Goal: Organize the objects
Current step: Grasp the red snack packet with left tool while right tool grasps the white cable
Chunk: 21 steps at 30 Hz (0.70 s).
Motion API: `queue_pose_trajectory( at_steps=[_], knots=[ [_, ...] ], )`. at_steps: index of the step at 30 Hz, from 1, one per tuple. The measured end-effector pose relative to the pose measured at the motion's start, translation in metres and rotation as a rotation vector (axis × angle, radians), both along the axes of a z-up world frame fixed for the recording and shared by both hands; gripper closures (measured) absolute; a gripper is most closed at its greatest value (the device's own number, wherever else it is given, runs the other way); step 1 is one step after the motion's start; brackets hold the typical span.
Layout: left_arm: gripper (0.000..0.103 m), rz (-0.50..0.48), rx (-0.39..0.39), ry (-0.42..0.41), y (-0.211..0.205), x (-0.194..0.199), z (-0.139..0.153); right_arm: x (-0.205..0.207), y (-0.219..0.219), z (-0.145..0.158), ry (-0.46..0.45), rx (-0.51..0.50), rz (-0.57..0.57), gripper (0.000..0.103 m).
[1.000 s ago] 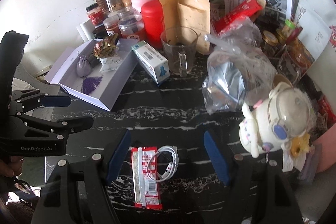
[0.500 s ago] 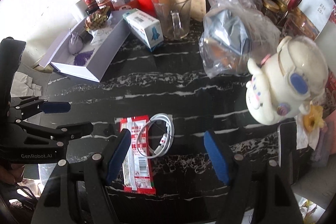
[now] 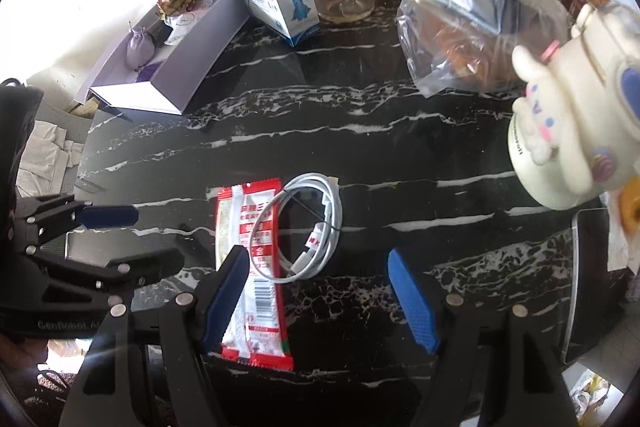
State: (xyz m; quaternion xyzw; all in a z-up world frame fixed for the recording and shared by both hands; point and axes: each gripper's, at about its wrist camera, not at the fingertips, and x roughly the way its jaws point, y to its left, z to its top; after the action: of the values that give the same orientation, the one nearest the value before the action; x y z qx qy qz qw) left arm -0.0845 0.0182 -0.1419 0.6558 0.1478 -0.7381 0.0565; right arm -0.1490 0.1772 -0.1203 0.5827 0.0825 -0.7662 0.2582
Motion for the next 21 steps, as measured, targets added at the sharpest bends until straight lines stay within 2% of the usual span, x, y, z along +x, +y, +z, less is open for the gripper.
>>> queue_pose_trajectory(
  at_steps=[5,8,10,14,18,21],
  knots=[
    [0.032,0.024,0.014,-0.017,0.003,0.003,-0.01,-0.01,0.003,-0.017,-0.028,0.0,-0.008,0.032],
    [0.032,0.027,0.02,-0.016,0.008,0.002,-0.013,-0.016,0.002,-0.025,-0.051,-0.002,0.007,0.038],
    [0.032,0.026,0.022,-0.015,0.011,0.0,-0.013,-0.018,-0.001,-0.03,-0.056,0.01,0.025,0.047],
    [0.032,0.02,0.028,-0.018,0.017,-0.005,-0.015,-0.02,-0.006,-0.033,-0.038,0.024,0.055,0.057],
    [0.032,0.02,0.044,-0.016,0.024,-0.011,-0.015,-0.02,-0.01,-0.033,-0.022,0.037,0.085,0.079],
    [0.032,0.004,0.061,-0.015,0.032,-0.016,-0.015,-0.019,-0.008,-0.033,-0.014,0.052,0.105,0.079]
  ],
)
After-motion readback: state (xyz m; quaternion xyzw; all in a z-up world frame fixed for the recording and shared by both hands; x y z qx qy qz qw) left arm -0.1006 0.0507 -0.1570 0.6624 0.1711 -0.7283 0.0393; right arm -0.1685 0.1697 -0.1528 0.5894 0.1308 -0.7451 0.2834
